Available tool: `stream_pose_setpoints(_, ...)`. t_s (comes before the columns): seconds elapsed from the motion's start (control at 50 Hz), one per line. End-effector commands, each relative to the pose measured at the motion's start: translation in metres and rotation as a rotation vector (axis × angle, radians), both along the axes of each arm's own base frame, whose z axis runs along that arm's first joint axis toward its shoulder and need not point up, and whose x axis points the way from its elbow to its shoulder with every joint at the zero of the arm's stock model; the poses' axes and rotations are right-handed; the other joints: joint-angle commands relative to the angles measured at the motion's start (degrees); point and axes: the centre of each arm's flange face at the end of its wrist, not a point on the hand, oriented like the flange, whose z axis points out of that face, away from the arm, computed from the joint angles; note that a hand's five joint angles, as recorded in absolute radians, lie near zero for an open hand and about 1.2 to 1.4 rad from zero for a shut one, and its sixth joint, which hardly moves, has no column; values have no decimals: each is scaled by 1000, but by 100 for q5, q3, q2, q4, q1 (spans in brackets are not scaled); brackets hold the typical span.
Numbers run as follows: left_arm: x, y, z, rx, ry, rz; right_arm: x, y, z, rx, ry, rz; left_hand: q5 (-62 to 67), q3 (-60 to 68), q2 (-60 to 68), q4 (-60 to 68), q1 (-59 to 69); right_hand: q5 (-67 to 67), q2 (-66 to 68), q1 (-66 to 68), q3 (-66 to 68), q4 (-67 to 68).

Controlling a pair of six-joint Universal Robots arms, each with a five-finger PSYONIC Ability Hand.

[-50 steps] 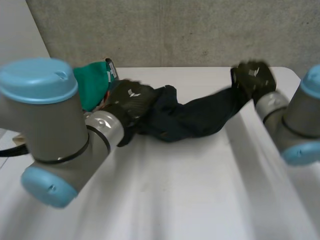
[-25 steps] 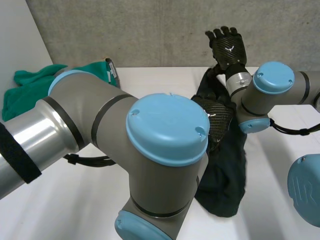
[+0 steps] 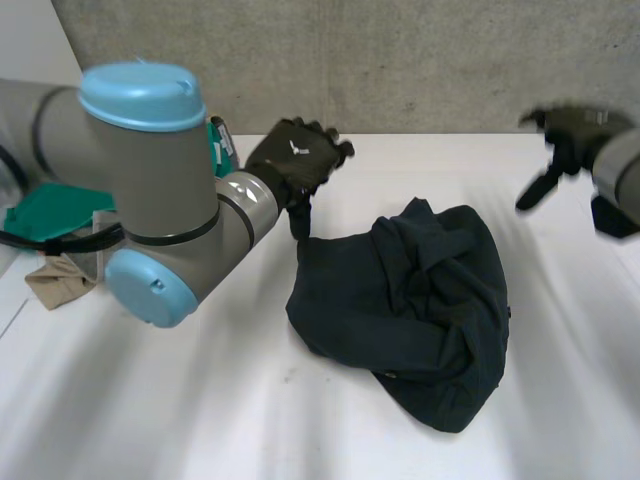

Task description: Fold the laundry.

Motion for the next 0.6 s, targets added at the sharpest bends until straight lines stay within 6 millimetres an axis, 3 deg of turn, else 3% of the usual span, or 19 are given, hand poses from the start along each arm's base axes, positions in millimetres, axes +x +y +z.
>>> stream_pose_setpoints(0.02, -16, -15, -58, 13, -167, -177, -12, 56, -66, 387, -28, -9, -273, -214, -192, -137, -171, -247, -178, -263, -204, -226)
stream_pose_setpoints(0.08, -23, -6, -80, 20, -245, -253, -10, 76, -86, 454, -39, -2, -273, -214, -192, -137, -171, -247, -178, -263, -204, -226)
stream_pose_setpoints(0.2, -27, -3, -103, -13, -362, -287, 3, 99, -107, 460, -79, 39, -121, -62, -40, 14, -20, -247, -178, -263, -204, -226)
stream_pose_setpoints(0.26, -28, -2, -108, -9, -389, -276, 11, 102, -115, 438, -122, 57, 1727, 1786, 1808, 1863, 1829, 68, 137, 53, 111, 89)
stream_pose_setpoints(0.3, -29, 0, -108, -9, -391, -269, 15, 102, -116, 423, -146, 59, 3540, 3599, 3621, 3675, 3641, 1694, 1763, 1679, 1737, 1715)
stream_pose_setpoints(0.32, -30, 0, -103, -19, -384, -253, 18, 98, -117, 395, -170, 61, 5515, 5574, 5596, 5650, 5617, 5035, 5104, 5019, 5077, 5056)
stream_pose_setpoints(0.34, -31, 0, -100, -23, -380, -242, 19, 94, -115, 369, -184, 62, 6334, 6393, 6415, 6470, 6436, 6736, 6804, 6720, 6778, 6756)
stream_pose_setpoints(0.44, -23, -4, -58, -38, -298, -103, 24, 60, -90, 153, -207, 81, 6727, 6786, 6808, 6863, 6829, 6753, 6822, 6737, 6796, 6774)
stream_pose_setpoints(0.52, -9, 0, -12, -19, -175, 23, 24, 32, -52, -53, -129, 95, 6727, 6786, 6808, 6863, 6829, 6753, 6822, 6737, 6796, 6774)
stream_pose_setpoints(0.54, -2, 6, 8, -15, -120, 58, 27, 25, -36, -124, -83, 115, 6727, 6786, 6808, 6863, 6829, 6753, 6822, 6737, 6796, 6774)
stream_pose_setpoints(0.6, 8, 18, 31, 0, -48, 79, 35, 18, -14, -220, -20, 148, 6727, 6786, 6808, 6863, 6829, 6753, 6822, 6737, 6796, 6774)
